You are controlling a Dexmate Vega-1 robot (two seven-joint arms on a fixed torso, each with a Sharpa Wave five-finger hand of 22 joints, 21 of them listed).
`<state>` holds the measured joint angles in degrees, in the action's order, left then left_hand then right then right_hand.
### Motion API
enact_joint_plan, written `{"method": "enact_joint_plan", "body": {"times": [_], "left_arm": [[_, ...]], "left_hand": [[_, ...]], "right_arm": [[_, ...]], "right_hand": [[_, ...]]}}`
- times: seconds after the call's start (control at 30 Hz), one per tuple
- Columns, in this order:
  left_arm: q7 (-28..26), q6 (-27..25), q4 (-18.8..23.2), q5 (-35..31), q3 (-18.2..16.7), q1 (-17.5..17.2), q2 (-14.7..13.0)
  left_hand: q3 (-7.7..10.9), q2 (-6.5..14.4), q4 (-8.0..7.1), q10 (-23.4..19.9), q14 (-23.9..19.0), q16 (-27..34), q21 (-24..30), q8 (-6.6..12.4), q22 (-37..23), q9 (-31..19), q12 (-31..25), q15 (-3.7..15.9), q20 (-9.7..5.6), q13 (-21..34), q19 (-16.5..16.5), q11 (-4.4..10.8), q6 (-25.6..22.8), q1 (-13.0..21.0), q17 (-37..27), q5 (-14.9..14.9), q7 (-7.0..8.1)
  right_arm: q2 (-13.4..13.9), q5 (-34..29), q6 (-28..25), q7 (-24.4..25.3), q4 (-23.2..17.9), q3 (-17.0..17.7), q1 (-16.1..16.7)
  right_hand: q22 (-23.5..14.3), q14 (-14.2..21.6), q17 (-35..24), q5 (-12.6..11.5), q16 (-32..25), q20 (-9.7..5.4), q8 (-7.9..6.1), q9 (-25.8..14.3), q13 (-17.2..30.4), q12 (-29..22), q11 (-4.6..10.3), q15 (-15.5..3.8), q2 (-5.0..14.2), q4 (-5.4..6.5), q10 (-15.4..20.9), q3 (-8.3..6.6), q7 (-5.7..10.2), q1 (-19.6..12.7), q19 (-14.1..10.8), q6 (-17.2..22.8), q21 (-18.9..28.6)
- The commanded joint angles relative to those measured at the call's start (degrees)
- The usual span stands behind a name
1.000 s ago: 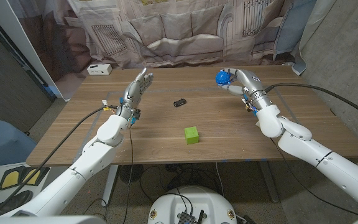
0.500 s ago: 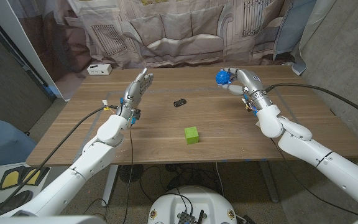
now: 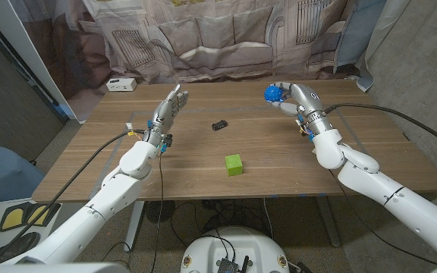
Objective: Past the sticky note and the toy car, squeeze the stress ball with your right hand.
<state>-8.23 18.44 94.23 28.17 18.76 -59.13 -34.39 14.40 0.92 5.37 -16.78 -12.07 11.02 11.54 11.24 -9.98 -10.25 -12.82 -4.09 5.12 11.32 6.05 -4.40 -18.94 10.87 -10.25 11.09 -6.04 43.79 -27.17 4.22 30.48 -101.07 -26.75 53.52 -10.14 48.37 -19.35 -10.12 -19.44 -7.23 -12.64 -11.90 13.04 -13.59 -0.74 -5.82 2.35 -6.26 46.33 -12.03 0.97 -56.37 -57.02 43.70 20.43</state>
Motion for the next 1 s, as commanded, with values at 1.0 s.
{"method": "enact_joint_plan", "body": {"times": [1.0], "left_arm": [[0.3, 0.1, -1.3, 0.1, 0.6, 0.9, 0.6]], "left_hand": [[0.03, 0.7, 0.51, -0.6, -0.7, -0.1, -0.2, -0.09, -0.3, -0.2, 0.3, -0.28, 0.07, 0.3, 0.5, 0.06, -1.0, 0.0, -0.1, -0.3, 0.14]], "right_arm": [[-2.1, 2.2, 4.9, 3.4, 3.9, 0.3, -0.7]], "right_hand": [[-0.5, 15.7, 1.3, -0.3, -3.1, -2.52, -2.89, -0.3, 0.4, -3.4, 1.22, -6.92, 6.66, -2.82, 11.3, -4.46, 0.73, -6.1, -10.6, 10.6, 4.5]]}}
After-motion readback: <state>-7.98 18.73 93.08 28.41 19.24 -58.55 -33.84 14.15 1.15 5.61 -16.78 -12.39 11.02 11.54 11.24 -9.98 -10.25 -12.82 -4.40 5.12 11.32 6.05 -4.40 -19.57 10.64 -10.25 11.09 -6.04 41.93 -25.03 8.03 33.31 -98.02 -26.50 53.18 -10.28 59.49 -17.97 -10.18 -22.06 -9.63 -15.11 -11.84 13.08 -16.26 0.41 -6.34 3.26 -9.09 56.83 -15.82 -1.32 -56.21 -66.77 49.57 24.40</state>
